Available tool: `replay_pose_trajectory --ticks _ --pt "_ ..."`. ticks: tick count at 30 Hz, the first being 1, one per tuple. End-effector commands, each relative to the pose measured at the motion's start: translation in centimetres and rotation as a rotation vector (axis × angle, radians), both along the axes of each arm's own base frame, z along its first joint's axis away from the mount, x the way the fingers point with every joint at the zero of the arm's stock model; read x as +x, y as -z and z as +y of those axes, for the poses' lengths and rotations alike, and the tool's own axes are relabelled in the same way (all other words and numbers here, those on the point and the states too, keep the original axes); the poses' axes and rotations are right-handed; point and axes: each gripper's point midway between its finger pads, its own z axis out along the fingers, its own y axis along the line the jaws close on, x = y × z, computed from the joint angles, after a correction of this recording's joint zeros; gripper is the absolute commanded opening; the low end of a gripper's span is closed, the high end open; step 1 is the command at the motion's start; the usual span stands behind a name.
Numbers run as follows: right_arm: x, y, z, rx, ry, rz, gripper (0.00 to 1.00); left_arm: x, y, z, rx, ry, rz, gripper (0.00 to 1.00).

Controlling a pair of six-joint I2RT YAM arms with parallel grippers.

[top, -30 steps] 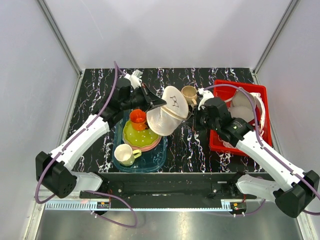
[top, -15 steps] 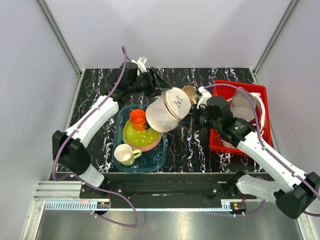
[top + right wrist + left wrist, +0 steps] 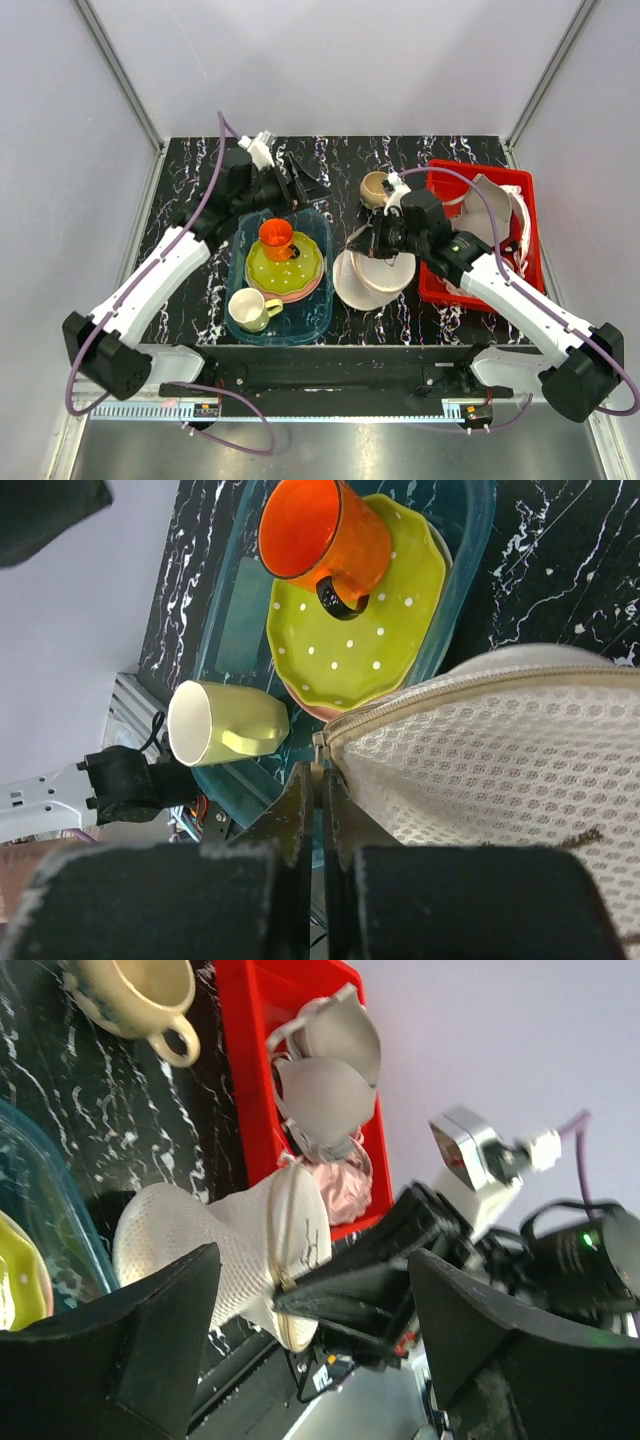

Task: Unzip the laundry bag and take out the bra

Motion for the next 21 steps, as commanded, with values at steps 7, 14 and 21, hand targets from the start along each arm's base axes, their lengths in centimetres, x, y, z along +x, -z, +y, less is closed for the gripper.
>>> replay_pose_trajectory --ticks 7,14,21 --pt "-1.1 -0.3 -0.3 0.042 -0.032 -0.034 0.00 -2.7 3.2 -3.2 -0.076 0.122 0.065 0.80" --pt "-2.5 0.6 -1.4 0.019 -0.029 -0.015 0.00 -2.5 5.1 -5.1 -0.092 0.167 0.121 0.79" --pt "-2.9 1.2 -1.4 0.007 -0.047 0.002 0.00 -2.7 7.0 -7.7 -0.068 0.229 0.174 0.79"
